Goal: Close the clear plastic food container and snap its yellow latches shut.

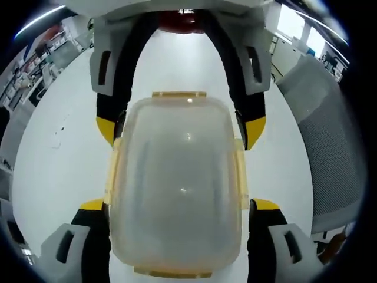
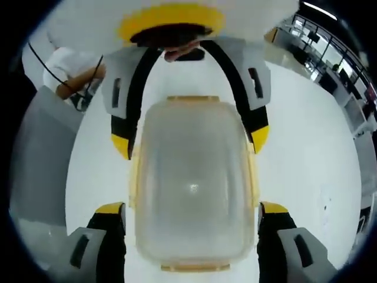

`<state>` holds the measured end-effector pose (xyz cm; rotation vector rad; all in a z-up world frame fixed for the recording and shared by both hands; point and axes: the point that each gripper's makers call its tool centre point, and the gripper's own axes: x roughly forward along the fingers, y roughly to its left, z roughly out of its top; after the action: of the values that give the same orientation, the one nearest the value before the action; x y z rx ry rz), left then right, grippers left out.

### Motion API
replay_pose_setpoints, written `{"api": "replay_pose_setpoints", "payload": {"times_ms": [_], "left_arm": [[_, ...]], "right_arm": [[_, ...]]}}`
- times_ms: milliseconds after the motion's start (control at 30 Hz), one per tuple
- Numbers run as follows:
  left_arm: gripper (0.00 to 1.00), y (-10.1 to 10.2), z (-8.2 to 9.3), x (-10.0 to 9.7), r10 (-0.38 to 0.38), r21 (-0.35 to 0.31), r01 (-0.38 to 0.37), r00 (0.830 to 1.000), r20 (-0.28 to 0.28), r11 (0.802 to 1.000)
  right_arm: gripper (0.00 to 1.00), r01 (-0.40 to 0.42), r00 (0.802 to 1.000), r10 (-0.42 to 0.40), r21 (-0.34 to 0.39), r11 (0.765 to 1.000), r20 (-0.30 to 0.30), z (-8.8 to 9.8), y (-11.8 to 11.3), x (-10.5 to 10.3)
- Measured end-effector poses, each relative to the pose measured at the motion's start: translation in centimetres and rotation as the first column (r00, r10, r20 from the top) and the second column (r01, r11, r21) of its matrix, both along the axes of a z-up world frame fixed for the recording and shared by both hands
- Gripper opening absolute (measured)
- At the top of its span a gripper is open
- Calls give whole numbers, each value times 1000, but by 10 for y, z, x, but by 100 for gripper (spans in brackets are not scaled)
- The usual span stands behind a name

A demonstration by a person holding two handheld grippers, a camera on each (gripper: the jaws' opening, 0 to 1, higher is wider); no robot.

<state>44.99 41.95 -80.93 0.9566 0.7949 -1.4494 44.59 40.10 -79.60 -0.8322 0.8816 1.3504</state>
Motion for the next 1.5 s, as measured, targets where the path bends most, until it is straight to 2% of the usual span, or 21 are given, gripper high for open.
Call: {"api": "replay_pose_setpoints", "payload": {"times_ms": [67, 200, 300, 433, 500, 533, 600, 667, 867, 900, 967, 1000, 1033, 1133, 1167, 1200, 1267, 1333, 1367, 1467, 1500], "left_arm": [[99, -4, 3, 6, -21, -3, 21, 999, 47, 1000], [99, -6, -3, 10, -7, -2, 7, 1000, 29, 1000], [99, -5, -3, 10, -7, -3, 7, 999, 35, 1000], [99, -4, 5, 13, 32, -43, -30, 999, 43, 999], [99, -6, 11, 11, 74, -99, -71, 997, 21, 993], [98, -13, 20, 10, 106, -176, -103, 994, 6, 979], [99, -13, 26, 13, 157, -230, -155, 987, -8, 961], [99, -13, 31, 14, 163, -286, -151, 986, 20, 946], [99, -15, 40, 3, 180, -447, -141, 983, 47, 883], [98, -12, 38, -1, 167, -435, -124, 984, 62, 892], [99, -18, 45, -6, 184, -509, -137, 982, 42, 850], [99, -20, 54, -5, 219, -562, -171, 976, 19, 809], [99, -19, 56, -6, 234, -579, -188, 972, 5, 793], [99, -11, 55, 1, 293, -581, -231, 956, 14, 780], [99, -9, 55, 3, 317, -586, -253, 948, 8, 770], [99, -8, 58, 8, 352, -614, -282, 936, -7, 737], [99, -3, 61, 12, 411, -625, -339, 911, -31, 704], [98, -4, 65, 12, 428, -650, -358, 902, -56, 671], [97, -3, 65, 11, 433, -648, -362, 900, -55, 670], [95, -2, 65, 10, 443, -648, -360, 896, -38, 672], [94, 0, 65, 10, 449, -649, -367, 892, -42, 667]], "right_arm": [[99, -31, 999, 32, -41, 999, 26, -2, -4, 2], [95, -14, 999, 16, -57, 998, 32, -3, -8, 7], [94, -22, 999, 23, -41, 999, 37, -3, -10, 3], [94, 47, 998, -50, 59, 997, 49, 5, -7, 5], [94, 62, 996, -70, 122, 991, 59, 10, -5, 5], [94, 70, 994, -82, 155, 985, 70, 12, -5, 5], [95, 120, 989, -135, 205, 971, 64, 14, -5, 4], [94, 130, 981, -161, 253, 959, 108, 18, -3, 8], [95, 242, 937, -327, 452, 859, 120, 32, 3, 5], [95, 249, 934, -335, 446, 860, 124, 30, 2, 5], [95, 271, 917, -382, 524, 808, 114, 36, 6, 5], [95, 314, 903, -422, 543, 779, 83, 38, 4, 5], [95, 326, 896, -438, 556, 765, 77, 41, 5, 5], [93, 338, 873, -475, 568, 751, 108, 44, 0, 8], [93, 364, 858, -503, 568, 738, 104, 44, -3, 11], [93, 396, 830, -551, 599, 696, 92, 50, -6, 16], [92, 441, 786, -615, 642, 627, 61, 58, -10, 22], [91, 472, 754, -655, 658, 587, 44, 62, -14, 24], [91, 472, 746, -664, 662, 583, 53, 62, -16, 25], [89, 526, 696, -718, 691, 495, -15, 64, -22, 27], [89, 528, 691, -723, 692, 492, -13, 63, -24, 27]]}}
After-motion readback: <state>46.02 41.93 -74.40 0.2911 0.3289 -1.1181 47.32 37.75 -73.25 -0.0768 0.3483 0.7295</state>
